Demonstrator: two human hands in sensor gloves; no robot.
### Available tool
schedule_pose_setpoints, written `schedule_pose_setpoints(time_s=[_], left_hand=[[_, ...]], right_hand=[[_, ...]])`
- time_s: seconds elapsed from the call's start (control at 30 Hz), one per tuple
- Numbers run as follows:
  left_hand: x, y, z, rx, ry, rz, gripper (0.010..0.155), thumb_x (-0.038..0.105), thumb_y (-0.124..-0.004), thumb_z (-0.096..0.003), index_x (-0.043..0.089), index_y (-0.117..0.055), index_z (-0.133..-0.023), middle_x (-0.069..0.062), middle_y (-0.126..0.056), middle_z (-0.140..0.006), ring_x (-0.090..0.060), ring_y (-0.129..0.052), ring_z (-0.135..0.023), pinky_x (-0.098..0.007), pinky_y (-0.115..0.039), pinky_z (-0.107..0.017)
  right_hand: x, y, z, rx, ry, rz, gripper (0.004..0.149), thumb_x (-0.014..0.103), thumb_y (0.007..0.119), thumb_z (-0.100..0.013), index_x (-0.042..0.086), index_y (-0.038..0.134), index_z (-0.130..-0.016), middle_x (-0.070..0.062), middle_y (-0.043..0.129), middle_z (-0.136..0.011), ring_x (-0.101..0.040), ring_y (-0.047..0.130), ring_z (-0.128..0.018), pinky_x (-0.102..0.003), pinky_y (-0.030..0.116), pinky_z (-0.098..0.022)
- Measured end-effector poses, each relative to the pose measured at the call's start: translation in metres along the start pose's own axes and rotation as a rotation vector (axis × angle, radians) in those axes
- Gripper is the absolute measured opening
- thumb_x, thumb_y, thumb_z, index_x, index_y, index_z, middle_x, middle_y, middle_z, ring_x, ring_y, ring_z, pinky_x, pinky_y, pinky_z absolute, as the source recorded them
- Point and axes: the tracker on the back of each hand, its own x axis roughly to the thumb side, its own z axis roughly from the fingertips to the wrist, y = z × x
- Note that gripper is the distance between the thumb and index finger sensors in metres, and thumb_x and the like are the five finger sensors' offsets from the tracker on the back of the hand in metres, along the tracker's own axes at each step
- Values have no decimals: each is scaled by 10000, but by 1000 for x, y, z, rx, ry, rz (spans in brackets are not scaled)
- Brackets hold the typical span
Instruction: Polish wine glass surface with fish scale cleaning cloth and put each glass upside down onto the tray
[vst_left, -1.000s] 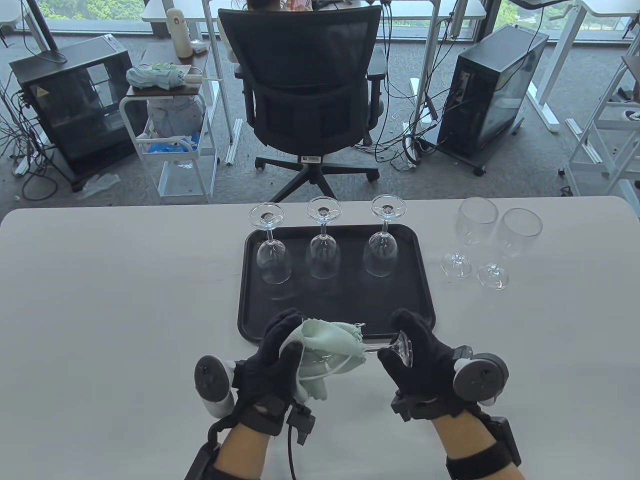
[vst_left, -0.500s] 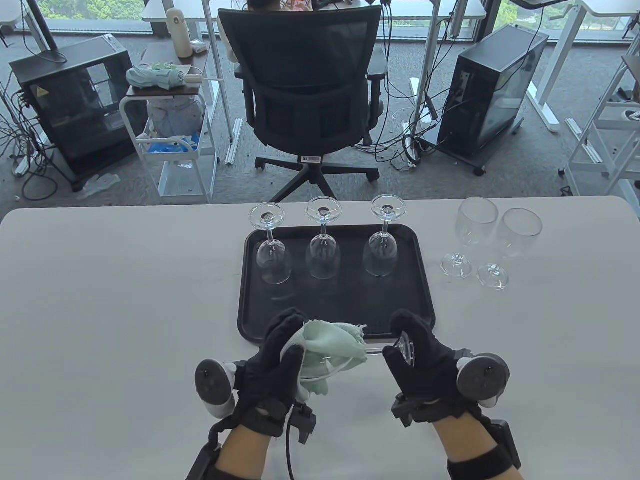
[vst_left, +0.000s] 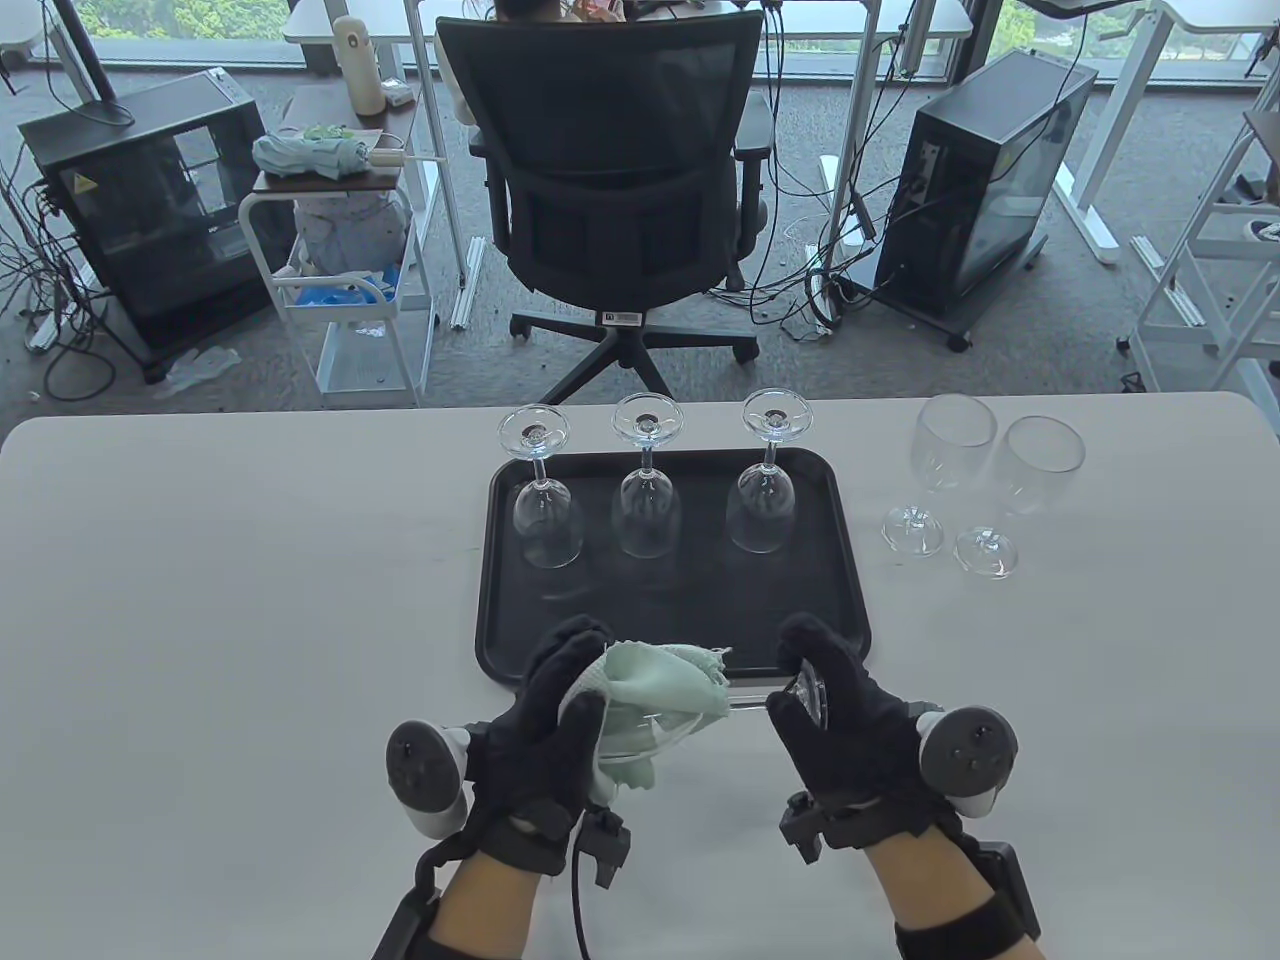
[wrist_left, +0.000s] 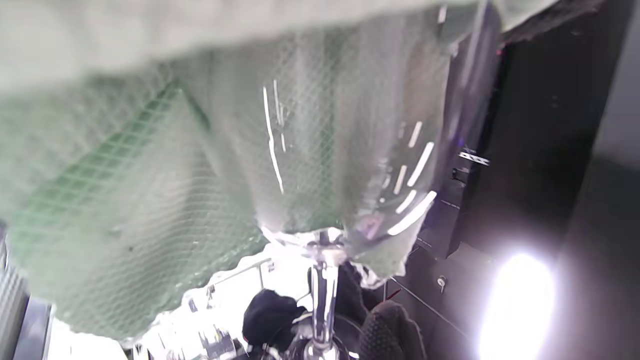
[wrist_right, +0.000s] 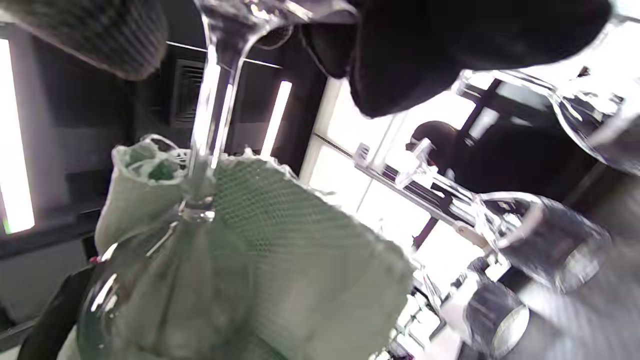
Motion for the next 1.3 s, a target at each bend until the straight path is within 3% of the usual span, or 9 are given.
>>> schedule_pose_setpoints(time_s=[0.23,0.3,0.43,0.53,0.63,0.73,0.9,1.1,1.3], left_hand=[[-12,5,0,-38,178,160,591,658,-676,-563,321,-632,-1046,-76,-538,-1148,-409,-658,-979,-593,-812,-515],[-11,3,0,-38,147,155,596,663,-670,-566,325,-618,-1054,-76,-519,-1156,-406,-644,-988,-591,-806,-525],[-5,1,1,-3,47,51,617,670,-687,-541,329,-616,-1050,-68,-523,-1154,-399,-645,-992,-594,-808,-536],[-6,3,0,-1,60,59,600,656,-688,-547,318,-636,-1040,-73,-545,-1144,-404,-661,-978,-599,-814,-517],[-11,2,1,-14,120,119,598,660,-671,-558,320,-622,-1048,-72,-535,-1150,-402,-657,-983,-594,-815,-520],[-13,1,1,-25,128,127,634,673,-649,-561,329,-550,-1085,-71,-511,-1164,-402,-646,-996,-582,-815,-538],[-15,12,1,80,123,152,551,582,-654,-581,277,-644,-1040,-69,-618,-1123,-384,-701,-980,-615,-774,-589],[-22,21,0,88,135,232,538,554,-639,-595,251,-650,-1039,-69,-633,-1121,-386,-707,-979,-619,-760,-605],[-24,25,0,91,148,256,534,552,-635,-597,252,-650,-1039,-66,-633,-1122,-386,-701,-984,-623,-754,-611]], right_hand=[[16,0,4,-71,-438,441,866,587,822,-463,387,214,-1047,-165,546,-1026,-327,912,-605,-418,897,-389],[14,1,4,-94,-367,337,795,578,814,-474,424,282,-1045,-179,587,-979,-316,913,-565,-394,897,-353],[2,2,0,-31,-8,27,729,653,739,-478,369,421,-1070,-229,671,-906,-311,921,-451,-396,869,-253],[4,2,1,-19,-142,151,810,632,763,-474,349,302,-1077,-222,613,-983,-382,899,-557,-469,859,-346],[10,1,4,-71,-320,356,836,605,747,-491,404,153,-1043,-172,514,-1047,-331,915,-570,-419,892,-362],[5,-2,2,-101,-176,159,728,625,732,-490,406,337,-1061,-183,646,-961,-322,918,-486,-399,874,-283],[1,-24,-2,-176,43,-31,803,703,732,-475,407,274,-1064,-182,699,-924,-307,908,-467,-403,850,-272],[15,-66,-27,-260,200,358,859,737,791,-467,334,301,-1046,-173,683,-938,-277,881,-506,-392,841,-310],[22,-32,-62,-95,46,982,775,715,824,-455,299,428,-975,-180,630,-961,-289,853,-567,-417,828,-363]])
